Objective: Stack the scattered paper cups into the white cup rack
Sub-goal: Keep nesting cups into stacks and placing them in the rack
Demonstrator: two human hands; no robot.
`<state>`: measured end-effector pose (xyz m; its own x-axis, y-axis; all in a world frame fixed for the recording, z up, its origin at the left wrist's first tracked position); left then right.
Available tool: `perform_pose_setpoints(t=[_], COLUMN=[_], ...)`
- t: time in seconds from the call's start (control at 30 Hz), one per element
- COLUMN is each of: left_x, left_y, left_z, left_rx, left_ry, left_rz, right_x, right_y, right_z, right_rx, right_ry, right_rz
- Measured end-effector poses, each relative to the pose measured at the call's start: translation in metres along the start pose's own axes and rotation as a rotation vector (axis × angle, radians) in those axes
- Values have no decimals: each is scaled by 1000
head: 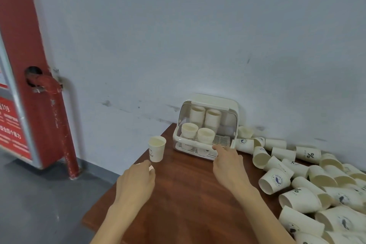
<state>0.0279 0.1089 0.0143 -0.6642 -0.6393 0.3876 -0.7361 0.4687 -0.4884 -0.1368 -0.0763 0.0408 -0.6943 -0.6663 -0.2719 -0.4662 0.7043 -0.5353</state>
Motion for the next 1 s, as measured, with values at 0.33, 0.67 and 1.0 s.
perform_pose_setpoints(t=[0.33,0.67,1.0], left_x=[-18,4,62], left_y=[19,19,28], left_z=[28,26,25], left_rx=[-116,-6,-6], left_ry=[-169,4,224], left_rz=[30,93,214], right_x=[5,14,48], right_y=[13,26,42], right_z=[-2,-3,-28], right_rx=[-25,-42,-2], right_ry=[54,71,70], right_rz=[-1,-12,41])
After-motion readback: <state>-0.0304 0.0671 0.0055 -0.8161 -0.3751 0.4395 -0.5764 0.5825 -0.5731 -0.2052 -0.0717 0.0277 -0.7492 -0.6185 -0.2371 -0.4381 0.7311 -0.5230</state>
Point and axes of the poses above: each hand's wrist, its own y-axis away from the middle knuckle, its own z-axis out of the palm, x = y × z, the point moved 6 cm from there along -y, towards the middle knuckle, and after that the axes turned 15 degrees about x, right-handed, at the moved point
